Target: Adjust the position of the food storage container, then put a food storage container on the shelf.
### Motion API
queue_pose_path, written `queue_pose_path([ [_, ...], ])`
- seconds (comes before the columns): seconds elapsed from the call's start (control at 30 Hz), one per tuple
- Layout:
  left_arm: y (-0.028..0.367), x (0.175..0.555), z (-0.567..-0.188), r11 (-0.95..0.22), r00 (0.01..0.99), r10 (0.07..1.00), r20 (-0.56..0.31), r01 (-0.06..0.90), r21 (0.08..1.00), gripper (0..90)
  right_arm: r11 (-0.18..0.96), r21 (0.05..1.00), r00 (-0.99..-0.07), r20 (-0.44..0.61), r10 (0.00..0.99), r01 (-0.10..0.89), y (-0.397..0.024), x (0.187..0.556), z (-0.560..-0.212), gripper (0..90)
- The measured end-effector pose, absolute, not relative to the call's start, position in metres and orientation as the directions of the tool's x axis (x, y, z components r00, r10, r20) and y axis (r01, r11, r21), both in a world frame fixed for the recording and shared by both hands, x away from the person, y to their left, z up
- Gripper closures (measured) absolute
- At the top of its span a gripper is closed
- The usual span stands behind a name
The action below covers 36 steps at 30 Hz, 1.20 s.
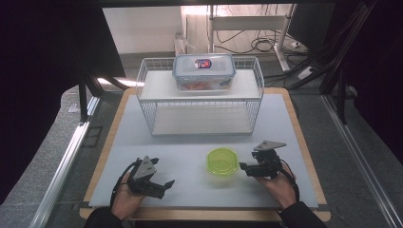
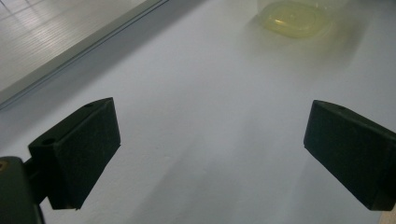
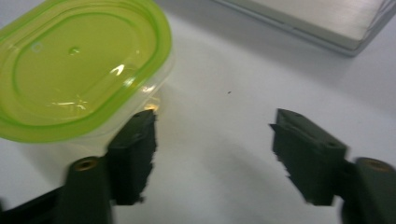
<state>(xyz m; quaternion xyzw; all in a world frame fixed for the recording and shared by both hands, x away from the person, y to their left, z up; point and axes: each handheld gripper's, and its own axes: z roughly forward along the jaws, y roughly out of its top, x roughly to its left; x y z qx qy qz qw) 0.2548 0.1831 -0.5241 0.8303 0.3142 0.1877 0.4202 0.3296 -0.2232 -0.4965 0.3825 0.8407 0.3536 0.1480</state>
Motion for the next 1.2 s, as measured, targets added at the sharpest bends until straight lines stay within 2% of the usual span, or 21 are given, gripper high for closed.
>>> queue_pose_path([
  [0.13, 0.183, 0.255, -0.524, -0.45, 0.732, 0.679, 0.05, 0.362, 0.816, 3.4, 0.454, 0.72, -0.661, 0.009, 0.751, 0.525, -0.226, 0.327, -0.496, 14.2],
  [0.27, 0.183, 0.255, -0.524, -0.455, 0.734, 0.677, 0.052, 0.362, 0.813, 3.4, 0.45, 0.731, -0.664, 0.007, 0.748, 0.514, -0.231, 0.324, -0.494, 9.0],
  [0.47, 0.183, 0.255, -0.524, -0.452, 0.732, 0.679, 0.052, 0.361, 0.816, 3.4, 0.432, 0.754, -0.668, 0.013, 0.744, 0.495, -0.235, 0.319, -0.489, 4.2],
  [0.7, 0.183, 0.255, -0.524, -0.457, 0.734, 0.677, 0.056, 0.361, 0.813, 3.4, 0.398, 0.738, -0.67, 0.097, 0.736, 0.545, -0.233, 0.315, -0.48, 3.0],
  [0.8, 0.182, 0.255, -0.524, -0.458, 0.734, 0.676, 0.056, 0.36, 0.813, 3.5, 0.388, 0.734, -0.669, 0.122, 0.733, 0.558, -0.229, 0.315, -0.477, 8.8],
  [0.97, 0.182, 0.255, -0.524, -0.46, 0.736, 0.675, 0.058, 0.358, 0.813, 3.5, 0.354, 0.732, -0.665, 0.179, 0.725, 0.582, -0.222, 0.318, -0.474, 25.8],
  [1.2, 0.182, 0.254, -0.524, -0.463, 0.737, 0.673, 0.059, 0.357, 0.811, 3.5, 0.294, 0.687, -0.642, 0.325, 0.694, 0.665, -0.219, 0.332, -0.48, 44.2],
])
